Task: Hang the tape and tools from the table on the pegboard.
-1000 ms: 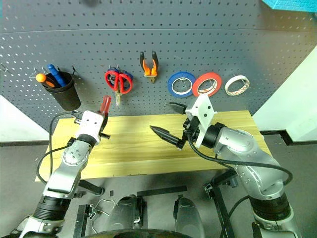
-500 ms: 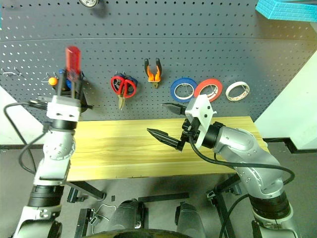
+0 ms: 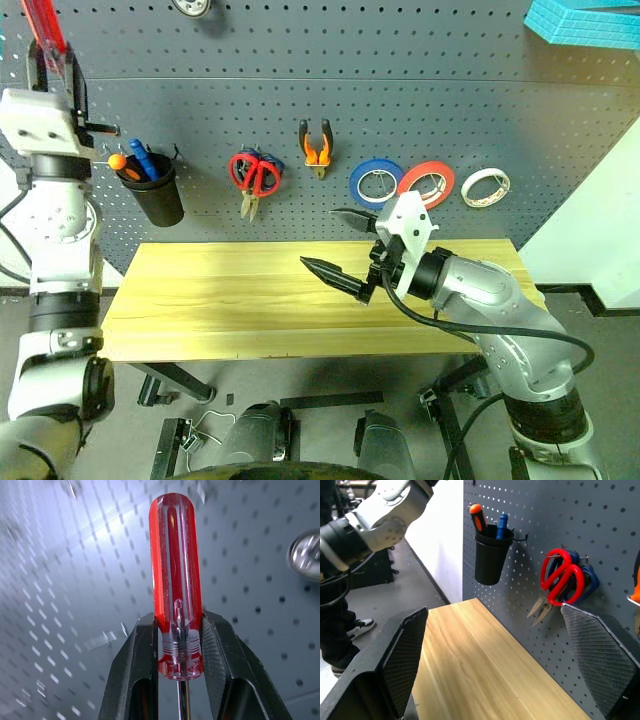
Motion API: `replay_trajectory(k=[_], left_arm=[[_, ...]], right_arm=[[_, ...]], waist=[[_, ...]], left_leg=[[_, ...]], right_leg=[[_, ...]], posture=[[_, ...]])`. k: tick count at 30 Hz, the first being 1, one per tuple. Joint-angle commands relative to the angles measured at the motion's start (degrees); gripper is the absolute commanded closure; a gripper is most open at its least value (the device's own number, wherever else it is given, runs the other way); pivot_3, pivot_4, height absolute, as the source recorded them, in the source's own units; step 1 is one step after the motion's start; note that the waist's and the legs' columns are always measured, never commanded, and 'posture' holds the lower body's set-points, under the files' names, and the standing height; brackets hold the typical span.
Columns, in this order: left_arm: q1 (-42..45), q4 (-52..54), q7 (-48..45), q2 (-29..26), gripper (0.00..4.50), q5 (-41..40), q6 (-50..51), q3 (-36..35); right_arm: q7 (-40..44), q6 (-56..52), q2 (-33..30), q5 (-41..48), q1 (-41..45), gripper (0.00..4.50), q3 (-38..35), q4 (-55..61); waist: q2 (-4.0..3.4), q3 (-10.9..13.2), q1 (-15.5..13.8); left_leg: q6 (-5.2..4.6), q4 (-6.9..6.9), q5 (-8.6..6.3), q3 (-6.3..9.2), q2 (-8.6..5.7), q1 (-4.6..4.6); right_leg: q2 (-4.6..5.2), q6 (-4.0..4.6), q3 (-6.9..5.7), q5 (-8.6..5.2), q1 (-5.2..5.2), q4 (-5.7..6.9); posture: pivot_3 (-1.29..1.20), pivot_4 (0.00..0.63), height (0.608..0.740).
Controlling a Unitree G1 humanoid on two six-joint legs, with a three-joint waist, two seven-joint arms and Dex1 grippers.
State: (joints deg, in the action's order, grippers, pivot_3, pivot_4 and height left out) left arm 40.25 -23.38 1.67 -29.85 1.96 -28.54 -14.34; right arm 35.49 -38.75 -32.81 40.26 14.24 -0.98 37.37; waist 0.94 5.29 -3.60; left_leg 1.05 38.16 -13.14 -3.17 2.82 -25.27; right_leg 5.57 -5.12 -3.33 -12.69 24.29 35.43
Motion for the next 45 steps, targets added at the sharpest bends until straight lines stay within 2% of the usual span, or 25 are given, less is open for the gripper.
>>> replay_trajectory(k=[1, 8, 13, 22, 33, 43, 45], left_arm=[[2.5, -2.3, -0.3, 1.1, 3.71, -1.8, -2.4, -0.5], [3.0, -6.0, -0.8, 3.4, 3.71, -1.9, -3.7, 0.3], [2.0, -6.6, -0.3, 3.7, 3.71, -1.7, -3.6, -0.2], [-2.4, 0.5, 3.8, 4.5, 3.71, -0.6, -0.7, -1.4], [-3.4, 4.5, 8.6, 4.0, 0.01, 2.5, 1.0, -2.0], [1.3, 14.4, 2.9, 4.8, 0.01, 1.0, 2.0, 1.8], [4.0, 17.6, 0.9, 4.4, 0.01, 3.0, 0.4, 4.3]], right_arm=[[-1.8, -1.8, -1.0, 3.3, -0.5, 0.0, -2.9, 4.3], [-5.2, -6.6, -3.1, 9.1, -3.3, 0.0, -5.5, 8.0], [-7.1, -8.8, -4.7, 13.1, -4.6, 0.0, -7.4, 9.8], [-9.2, -9.4, -6.8, 16.1, -5.0, 0.0, -7.7, 9.9], [-8.6, -8.6, -7.3, 17.7, -4.1, 0.0, -7.4, 9.5], [-7.2, -6.4, -6.7, 15.5, -2.9, 0.0, -5.6, 8.8], [-6.6, -4.8, -6.1, 13.3, -2.0, 0.0, -4.6, 7.5]], waist=[[0.02, 0.1, 0.1], [0.2, 1.7, 1.3], [0.21, 3.2, 2.0], [0.34, 4.5, 3.1], [0.37, 4.7, 2.9], [0.42, 4.7, 2.9], [0.42, 4.5, 2.9]], left_leg=[[0.0, 0.0, 0.0, 0.0, 0.0, 0.0], [-0.02, 0.02, 0.0, 0.05, 0.03, 0.01], [-0.03, 0.03, 0.0, 0.04, 0.06, -0.02], [-0.04, 0.03, -0.01, 0.06, 0.07, -0.04], [-0.04, 0.02, -0.01, 0.06, 0.09, -0.05], [-0.04, 0.02, -0.01, 0.03, 0.07, -0.13], [-0.04, 0.01, -0.01, 0.01, 0.06, -0.13]], right_leg=[[0.0, 0.01, 0.01, -0.01, 0.0, 0.0], [0.01, 0.2, 0.05, -0.11, 0.01, 0.06], [0.01, 0.21, 0.09, -0.12, 0.07, 0.09], [0.04, 0.19, 0.09, -0.11, 0.09, 0.09], [0.04, 0.2, 0.09, -0.12, 0.09, 0.05], [0.04, 0.19, 0.07, -0.12, 0.14, -0.01], [0.04, 0.19, 0.08, -0.11, 0.14, -0.03]], posture=[[0.01, 0.112, 0.716], [-0.03, 0.179, 0.716], [-0.05, 0.203, 0.716], [-0.05, 0.207, 0.716], [-0.05, 0.205, 0.716], [-0.05, 0.15, 0.716], [-0.02, 0.091, 0.716]])
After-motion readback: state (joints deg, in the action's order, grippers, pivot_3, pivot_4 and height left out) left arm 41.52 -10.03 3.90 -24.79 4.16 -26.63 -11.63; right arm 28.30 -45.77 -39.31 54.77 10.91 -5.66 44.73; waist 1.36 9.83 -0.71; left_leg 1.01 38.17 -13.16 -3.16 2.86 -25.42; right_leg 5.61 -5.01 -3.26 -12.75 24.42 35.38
